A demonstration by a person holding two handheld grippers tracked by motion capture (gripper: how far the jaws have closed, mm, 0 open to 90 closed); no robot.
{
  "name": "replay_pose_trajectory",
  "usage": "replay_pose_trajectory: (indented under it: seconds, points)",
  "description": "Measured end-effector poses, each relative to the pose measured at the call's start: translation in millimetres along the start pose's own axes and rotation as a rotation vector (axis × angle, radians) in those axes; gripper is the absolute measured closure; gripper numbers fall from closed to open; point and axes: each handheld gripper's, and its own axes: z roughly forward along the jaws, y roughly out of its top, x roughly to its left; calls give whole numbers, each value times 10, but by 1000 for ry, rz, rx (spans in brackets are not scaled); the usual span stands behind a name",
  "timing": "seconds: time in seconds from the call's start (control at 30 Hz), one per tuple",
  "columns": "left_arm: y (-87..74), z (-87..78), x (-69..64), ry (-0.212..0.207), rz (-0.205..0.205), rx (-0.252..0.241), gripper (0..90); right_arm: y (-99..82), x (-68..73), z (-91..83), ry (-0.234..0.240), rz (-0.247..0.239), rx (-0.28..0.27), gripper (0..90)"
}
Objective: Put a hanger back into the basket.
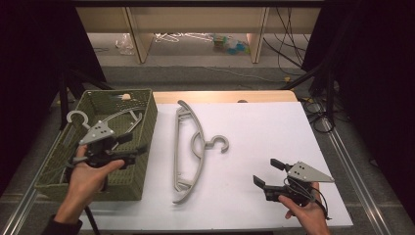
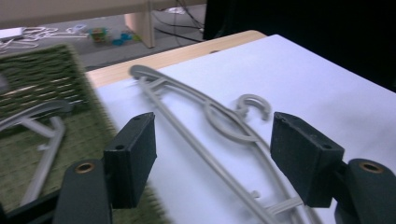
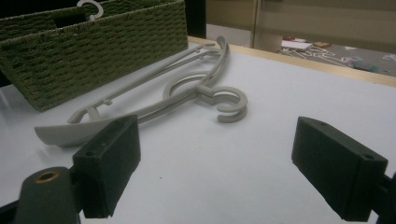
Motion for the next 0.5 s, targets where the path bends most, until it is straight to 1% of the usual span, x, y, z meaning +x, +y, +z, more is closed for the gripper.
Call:
replay_pose_trajectory:
  seconds: [0.03,0.1,0.13,0.17,0.2,0.23,0.27,0.3,0.33,0.37,0.4,0.43,0.47,0.5]
  points:
    - [0,0,0,0,0,0,310,0,0,0,0,0,0,166]
    - [-36,68,-92,-40,-25,-14,303,-4,2,0,6,3,1,166]
    - [-56,99,-131,-53,-20,-32,297,-1,-2,-10,-5,-3,6,166]
    - [-84,140,-177,-66,-14,-47,292,1,-3,-16,-6,-1,9,165]
    - [-103,163,-207,-71,-14,-44,285,4,-7,-17,-6,-2,6,166]
    - [-128,191,-235,-74,5,-44,282,5,-9,-17,-6,-3,4,166]
    - [-182,236,-309,-80,0,-44,265,5,-10,-17,-1,-2,8,166]
    - [-182,236,-309,-80,0,-44,258,4,-8,-17,-5,-4,5,166]
    - [-216,279,-371,-102,21,-37,253,5,-7,-16,-3,-5,5,166]
    - [-230,299,-409,-109,22,-37,243,5,-8,-15,-4,-5,5,166]
    - [-230,299,-409,-109,22,-37,236,5,-8,-15,-4,-5,5,166]
    - [-239,319,-439,-121,35,-33,236,2,-9,-7,-1,-2,-3,166]
    - [-247,339,-466,-124,49,-36,235,5,-12,-15,-4,-1,10,166]
    - [-254,348,-496,-113,63,-29,227,5,-13,-12,-4,1,11,165]
